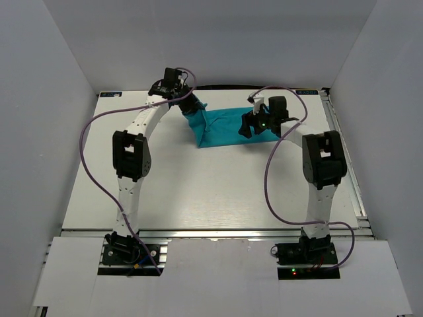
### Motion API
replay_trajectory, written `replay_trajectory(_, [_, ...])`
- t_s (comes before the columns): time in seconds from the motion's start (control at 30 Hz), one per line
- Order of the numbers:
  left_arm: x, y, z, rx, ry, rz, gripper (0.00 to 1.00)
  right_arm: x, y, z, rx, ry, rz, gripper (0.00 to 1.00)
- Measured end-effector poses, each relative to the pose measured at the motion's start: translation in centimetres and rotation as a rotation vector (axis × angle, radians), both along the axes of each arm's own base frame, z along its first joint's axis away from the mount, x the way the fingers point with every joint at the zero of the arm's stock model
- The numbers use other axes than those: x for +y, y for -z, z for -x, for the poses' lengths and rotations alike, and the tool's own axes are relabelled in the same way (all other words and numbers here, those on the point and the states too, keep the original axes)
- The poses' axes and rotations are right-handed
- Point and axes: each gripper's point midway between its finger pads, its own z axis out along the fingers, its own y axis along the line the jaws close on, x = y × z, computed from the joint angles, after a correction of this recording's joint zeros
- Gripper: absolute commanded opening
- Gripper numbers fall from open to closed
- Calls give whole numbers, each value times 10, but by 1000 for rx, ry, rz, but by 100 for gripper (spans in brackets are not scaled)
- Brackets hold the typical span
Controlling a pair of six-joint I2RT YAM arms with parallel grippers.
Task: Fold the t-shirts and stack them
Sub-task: Fold the 2/3-rectangle-folded T-shirt at the center of the board.
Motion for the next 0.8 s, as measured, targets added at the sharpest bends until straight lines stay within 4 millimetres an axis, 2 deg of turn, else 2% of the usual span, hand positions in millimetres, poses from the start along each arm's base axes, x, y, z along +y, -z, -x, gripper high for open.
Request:
replay_trajectory(0.23, [-8,6,-2,10,-1,18,0,15,29,-6,66,-2,39,76])
replay_trajectory(0.57, [-29,3,-8,-2,9,60,0,18,26,-18,98,9,73,74])
replay_trajectory(0.8, [-43,25,-5,43,8,69,0,25,42,-9,168,-15,107,73])
